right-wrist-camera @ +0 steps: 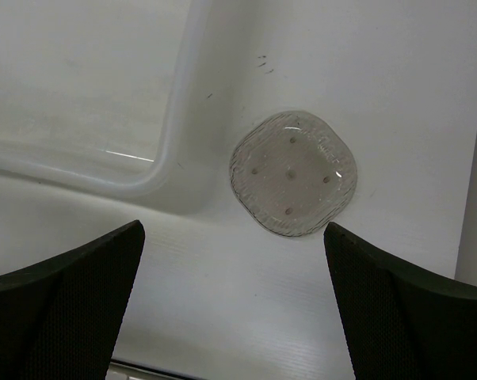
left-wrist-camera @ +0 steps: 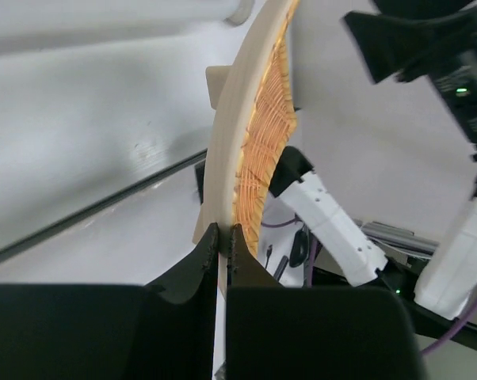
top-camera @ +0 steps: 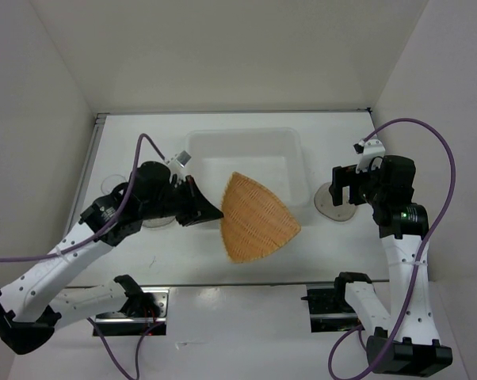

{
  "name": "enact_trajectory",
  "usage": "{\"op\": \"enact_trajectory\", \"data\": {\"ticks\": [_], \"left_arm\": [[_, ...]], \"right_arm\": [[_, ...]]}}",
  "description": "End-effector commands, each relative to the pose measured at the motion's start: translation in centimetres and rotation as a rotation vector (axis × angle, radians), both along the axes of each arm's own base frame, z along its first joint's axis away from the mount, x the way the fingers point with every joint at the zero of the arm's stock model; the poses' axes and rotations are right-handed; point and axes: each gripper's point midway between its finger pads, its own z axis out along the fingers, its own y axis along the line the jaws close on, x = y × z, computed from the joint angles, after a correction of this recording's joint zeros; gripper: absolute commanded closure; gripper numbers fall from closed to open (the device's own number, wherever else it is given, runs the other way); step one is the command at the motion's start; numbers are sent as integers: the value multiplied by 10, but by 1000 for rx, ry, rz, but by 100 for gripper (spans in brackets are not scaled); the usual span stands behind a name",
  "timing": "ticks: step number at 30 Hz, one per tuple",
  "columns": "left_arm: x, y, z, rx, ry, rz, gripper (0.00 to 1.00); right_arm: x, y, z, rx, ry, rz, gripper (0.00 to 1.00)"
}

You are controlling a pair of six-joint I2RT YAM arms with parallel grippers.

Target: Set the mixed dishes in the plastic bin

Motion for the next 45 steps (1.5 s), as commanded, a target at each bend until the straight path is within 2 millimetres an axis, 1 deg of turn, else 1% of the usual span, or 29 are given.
{"op": "enact_trajectory", "data": {"ticks": [1, 2, 4, 5, 6, 7, 8, 9, 11, 12, 14, 15, 17, 18, 19, 20, 21, 23, 24, 25, 26, 27, 31, 32, 34, 36, 37, 41, 45], "left_arm": [[16, -11, 64, -84, -179, -33, 100], [34, -14, 59, -63, -174, -20, 100], [58, -25, 64, -63, -200, -48, 100], [69, -25, 65, -62, -208, -38, 100], [91, -17, 62, -59, -214, 15, 100], [107, -17, 57, -48, -216, 16, 100], [128, -8, 59, -56, -230, 46, 100], [146, -7, 43, -32, -206, 48, 100], [169, -2, 33, -23, -195, 41, 100], [190, 4, 23, 1, -191, 47, 100], [205, 7, 13, 7, -176, 33, 100], [218, 10, 0, 14, -158, 34, 100], [229, 8, -5, 18, -162, 41, 100], [239, 9, -15, 29, -155, 45, 100], [244, 8, -17, 29, -157, 45, 100], [250, 5, -29, 29, -139, 37, 100], [254, 2, -28, 19, -146, 26, 100], [264, -1, -37, 19, -144, 26, 100], [266, -7, -36, 13, -159, 16, 100], [266, -14, -43, 11, -142, 7, 100], [267, -15, -42, 9, -151, 8, 100], [266, -20, -50, 1, -133, -4, 100], [268, -21, -77, 23, -90, -11, 100], [267, -21, -80, 23, -88, -11, 100], [265, -26, -95, 26, -61, -29, 100], [266, -26, -101, 28, -55, -29, 100], [263, -32, -106, 31, -45, -42, 100], [262, -30, -120, 61, -40, -65, 100], [255, -33, -148, 89, 6, -99, 100]], "right_arm": [[8, -1, 7, 8, -43, -5, 2], [7, -1, 3, 9, -33, -5, 2], [6, -2, 5, 3, -42, -12, 2], [8, -2, 7, 2, -51, -12, 2], [8, -2, 7, 2, -51, -12, 2], [6, -2, 9, 1, -60, -12, 2], [6, -2, 9, 1, -60, -12, 2], [6, -3, 9, 4, -58, -25, 2], [5, -3, 11, 3, -68, -25, 2], [5, -3, 11, 3, -68, -25, 2], [4, -5, 13, -3, -76, -33, 2], [4, -5, 13, -3, -76, -33, 2], [4, -4, 13, 5, -75, -37, 2], [2, -4, 15, 4, -84, -37, 2], [2, -4, 15, 4, -84, -37, 2], [4, -4, 17, 4, -93, -37, 2], [4, -4, 17, 4, -93, -37, 2], [3, -4, 13, 4, -84, -37, 2], [3, -4, 13, 4, -84, -37, 2], [5, -6, 15, -1, -96, -45, 2], [5, -6, 12, -1, -87, -45, 2], [6, -6, 13, -1, -96, -45, 2], [6, -9, 13, -2, -96, -54, 2], [6, -9, 13, -2, -96, -54, 2], [6, -11, 13, -2, -96, -64, 2], [7, -13, 11, -3, -96, -73, 2], [7, -13, 11, -3, -96, -73, 2], [7, -14, 11, 2, -97, -73, 2], [9, -14, 9, 3, -87, -73, 2]]}}
